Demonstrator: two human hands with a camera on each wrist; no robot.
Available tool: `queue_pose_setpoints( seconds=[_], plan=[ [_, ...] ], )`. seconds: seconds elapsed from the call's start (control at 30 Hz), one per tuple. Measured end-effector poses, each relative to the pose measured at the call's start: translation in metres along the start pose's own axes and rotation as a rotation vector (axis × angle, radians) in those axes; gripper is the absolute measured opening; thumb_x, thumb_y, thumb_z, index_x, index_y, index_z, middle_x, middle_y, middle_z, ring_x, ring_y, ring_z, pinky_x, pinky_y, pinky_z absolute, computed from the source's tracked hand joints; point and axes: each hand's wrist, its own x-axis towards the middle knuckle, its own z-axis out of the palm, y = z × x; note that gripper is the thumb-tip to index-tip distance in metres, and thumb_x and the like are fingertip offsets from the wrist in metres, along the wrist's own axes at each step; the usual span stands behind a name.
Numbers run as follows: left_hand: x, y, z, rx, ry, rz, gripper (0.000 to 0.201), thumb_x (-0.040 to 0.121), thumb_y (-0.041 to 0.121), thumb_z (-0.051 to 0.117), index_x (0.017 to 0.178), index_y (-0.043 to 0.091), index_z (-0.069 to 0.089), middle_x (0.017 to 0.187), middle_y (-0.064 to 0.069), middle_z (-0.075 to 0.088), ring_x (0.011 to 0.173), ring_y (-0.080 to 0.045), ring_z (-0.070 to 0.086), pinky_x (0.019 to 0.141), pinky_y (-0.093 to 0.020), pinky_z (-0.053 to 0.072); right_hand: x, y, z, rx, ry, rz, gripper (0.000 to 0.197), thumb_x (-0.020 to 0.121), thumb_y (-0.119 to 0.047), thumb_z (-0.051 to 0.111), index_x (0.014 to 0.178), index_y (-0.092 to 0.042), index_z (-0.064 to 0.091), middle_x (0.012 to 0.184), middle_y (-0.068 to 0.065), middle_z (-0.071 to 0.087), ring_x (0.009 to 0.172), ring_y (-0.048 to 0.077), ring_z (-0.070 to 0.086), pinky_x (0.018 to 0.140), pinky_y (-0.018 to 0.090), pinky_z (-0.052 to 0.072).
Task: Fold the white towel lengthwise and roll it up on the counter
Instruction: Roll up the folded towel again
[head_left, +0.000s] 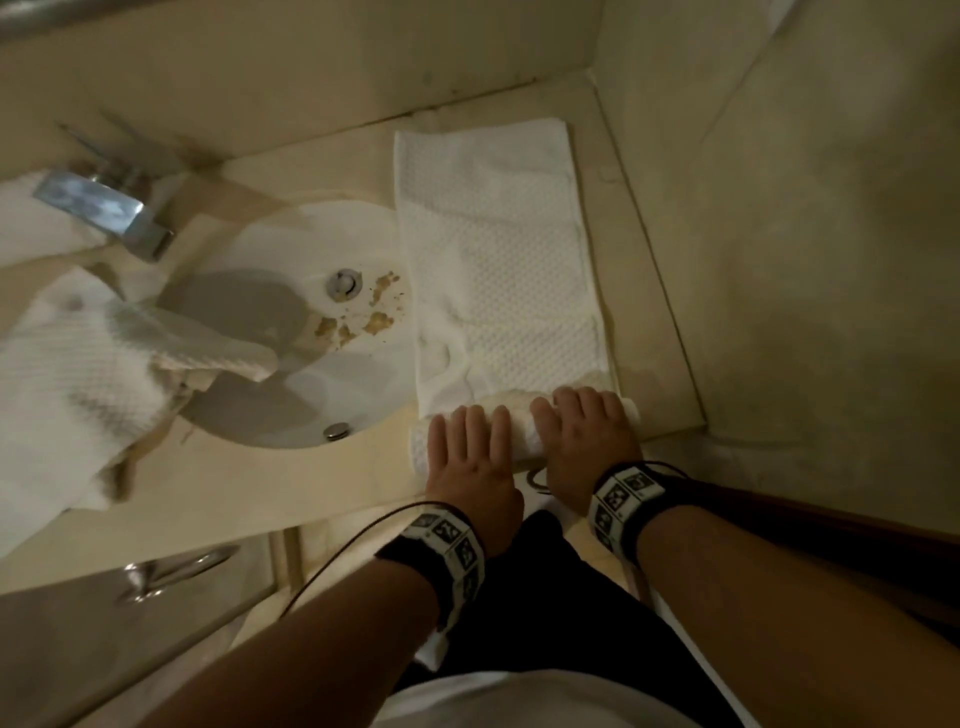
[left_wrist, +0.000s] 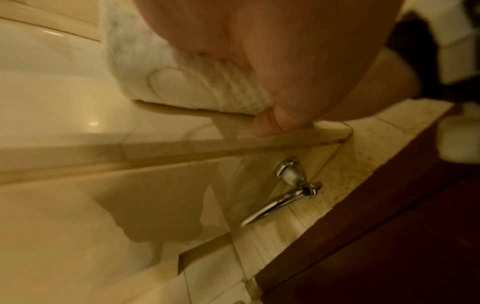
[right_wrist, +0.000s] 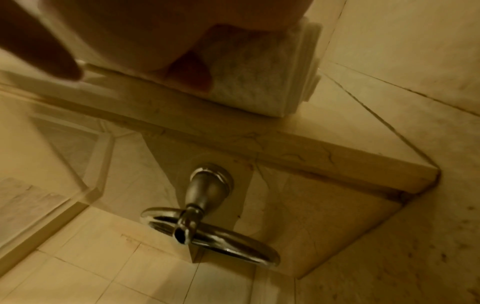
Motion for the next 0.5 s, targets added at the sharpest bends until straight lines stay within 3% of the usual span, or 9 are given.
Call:
queue_pose_setpoints(
  seconds=[0.07, 0.17, 0.27, 0.33, 0.4, 0.5],
  plan=[
    [-0.003, 0.002, 0.005, 0.012, 0.003, 0.009, 0.101, 0.073, 0.045, 0.044, 0.158, 0.002, 0.009, 0.157, -0.028, 0.025, 0.145, -0.04, 0.013, 0.119, -0.058, -0.005, 0.005, -0.003, -0.007, -0.013, -0.059, 0.029, 0.062, 0.067, -0.034, 0.063, 0.125, -0.016, 0.053, 0.111, 0.011, 0.057, 0.095, 0.032, 0.051, 0.084, 0.045, 0.039],
    [0.01, 0.0, -0.005, 0.027, -0.129, -0.042, 0.104, 0.08, 0.047, 0.053, 0.159, 0.009, -0.004, 0.161, -0.017, 0.005, 0.149, -0.039, 0.001, 0.122, -0.055, -0.01, 0.015, -0.001, -0.017, -0.007, -0.117, 0.054, 0.062, 0.068, -0.038, 0.061, 0.126, -0.021, 0.047, 0.115, 0.005, 0.053, 0.102, 0.028, 0.049, 0.089, 0.043, 0.036],
    [0.026, -0.003, -0.017, 0.015, -0.094, -0.06, 0.097, 0.073, 0.043, 0.058, 0.154, 0.012, 0.012, 0.154, -0.013, 0.019, 0.14, -0.036, 0.02, 0.122, -0.051, 0.008, 0.025, 0.006, -0.024, 0.029, -0.065, 0.029, 0.054, 0.063, -0.033, 0.053, 0.115, -0.022, 0.048, 0.112, 0.003, 0.049, 0.101, 0.026, 0.046, 0.088, 0.04, 0.034],
    [0.034, -0.006, -0.026, 0.013, -0.085, -0.034, 0.09, 0.067, 0.042, 0.062, 0.146, 0.015, 0.025, 0.145, -0.01, 0.031, 0.129, -0.033, 0.032, 0.115, -0.047, 0.021, 0.027, 0.008, -0.024, 0.047, -0.014, 0.041, 0.056, 0.06, -0.033, 0.046, 0.115, -0.022, 0.05, 0.111, 0.003, 0.048, 0.1, 0.027, 0.046, 0.088, 0.04, 0.032],
    [0.041, -0.008, -0.032, 0.012, -0.084, -0.029, 0.081, 0.064, 0.041, 0.063, 0.135, 0.018, 0.033, 0.136, -0.01, 0.034, 0.121, -0.032, 0.034, 0.106, -0.046, 0.028, 0.017, 0.006, -0.015, 0.057, 0.015, 0.029, 0.067, 0.062, -0.036, 0.049, 0.127, -0.019, 0.048, 0.117, 0.007, 0.049, 0.102, 0.031, 0.048, 0.092, 0.042, 0.032],
    [0.049, -0.008, -0.036, -0.01, -0.062, -0.041, 0.071, 0.066, 0.043, 0.06, 0.13, 0.023, 0.035, 0.131, -0.008, 0.034, 0.116, -0.031, 0.033, 0.101, -0.046, 0.028, -0.005, 0.002, 0.005, 0.056, 0.071, -0.026, 0.088, 0.063, -0.038, 0.063, 0.146, -0.016, 0.043, 0.138, 0.015, 0.048, 0.121, 0.038, 0.046, 0.111, 0.05, 0.029]
  ],
)
